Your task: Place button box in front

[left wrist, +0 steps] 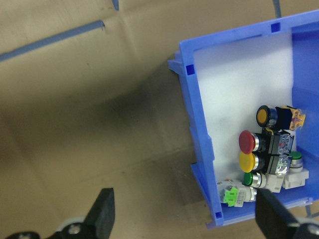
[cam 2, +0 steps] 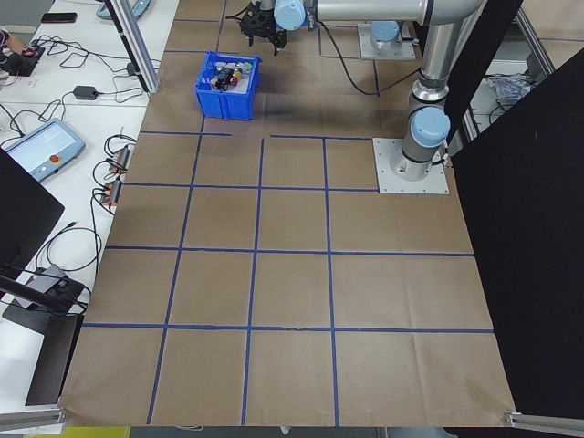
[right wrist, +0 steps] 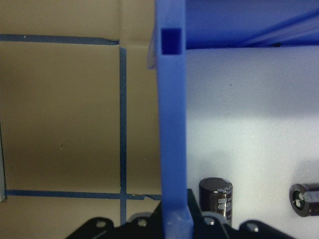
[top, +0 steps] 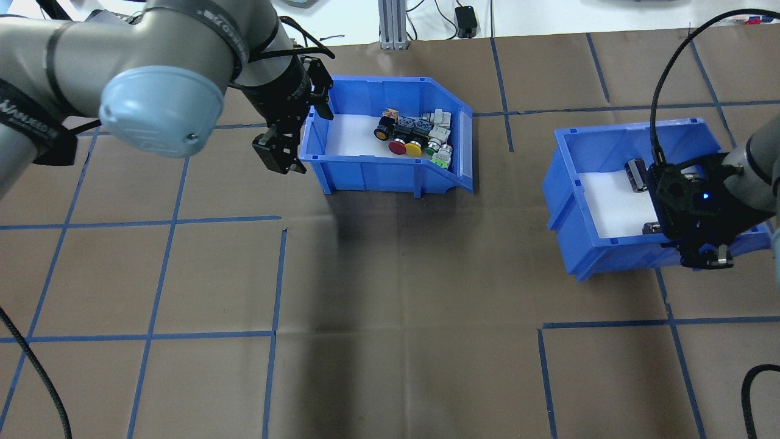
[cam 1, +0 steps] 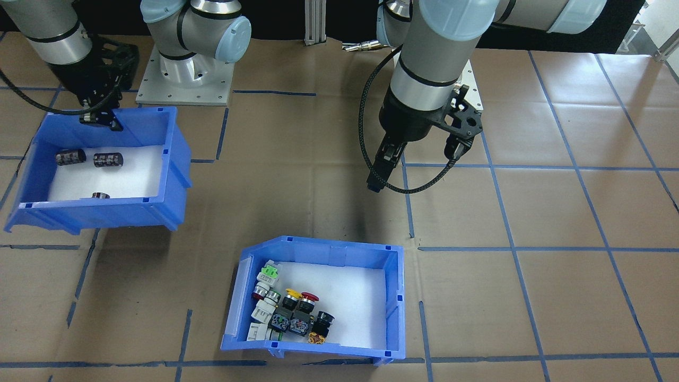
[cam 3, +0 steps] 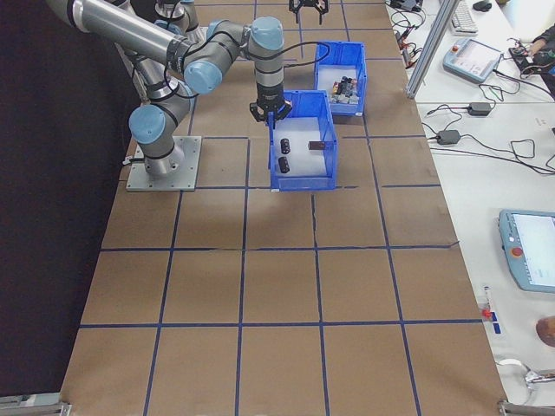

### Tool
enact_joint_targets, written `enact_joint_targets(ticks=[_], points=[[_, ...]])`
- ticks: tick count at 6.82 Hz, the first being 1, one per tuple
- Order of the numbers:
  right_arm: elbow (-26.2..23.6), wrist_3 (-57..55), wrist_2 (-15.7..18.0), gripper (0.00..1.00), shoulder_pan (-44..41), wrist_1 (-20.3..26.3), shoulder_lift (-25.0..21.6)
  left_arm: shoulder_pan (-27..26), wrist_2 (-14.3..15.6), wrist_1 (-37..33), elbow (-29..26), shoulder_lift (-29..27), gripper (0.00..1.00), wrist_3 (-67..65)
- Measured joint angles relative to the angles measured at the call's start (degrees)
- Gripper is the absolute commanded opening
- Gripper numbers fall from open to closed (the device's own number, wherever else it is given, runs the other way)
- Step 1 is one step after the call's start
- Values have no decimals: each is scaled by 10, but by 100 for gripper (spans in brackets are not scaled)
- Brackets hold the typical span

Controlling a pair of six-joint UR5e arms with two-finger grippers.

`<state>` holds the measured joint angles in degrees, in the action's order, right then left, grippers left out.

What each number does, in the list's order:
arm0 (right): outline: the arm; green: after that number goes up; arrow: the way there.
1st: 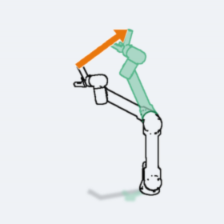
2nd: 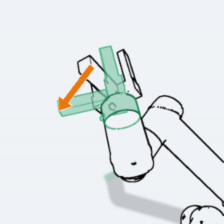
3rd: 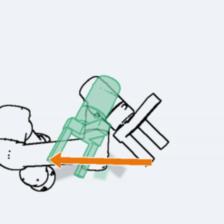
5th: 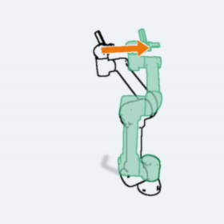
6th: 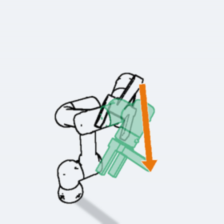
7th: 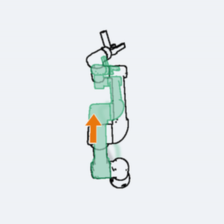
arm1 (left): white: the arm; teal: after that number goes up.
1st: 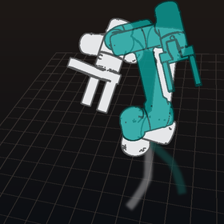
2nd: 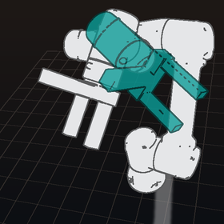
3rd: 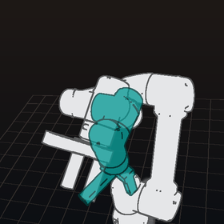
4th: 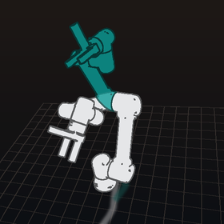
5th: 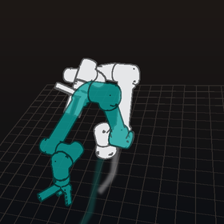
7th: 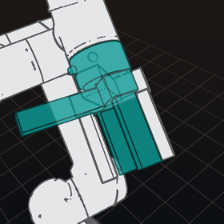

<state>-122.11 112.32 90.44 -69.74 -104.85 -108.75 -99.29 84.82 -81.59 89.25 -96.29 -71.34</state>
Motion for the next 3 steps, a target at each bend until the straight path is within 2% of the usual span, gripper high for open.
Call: enact_joint_targets(ticks=[1, 3], points=[[-24, -28, 0, 1, -26, -2, -21, 12, 20, -43, 1, 26, 99, 82], [-40, -125, 2, 1, -112, -10, -28, 24, 59, -92, 2, 62, 99, 243]])
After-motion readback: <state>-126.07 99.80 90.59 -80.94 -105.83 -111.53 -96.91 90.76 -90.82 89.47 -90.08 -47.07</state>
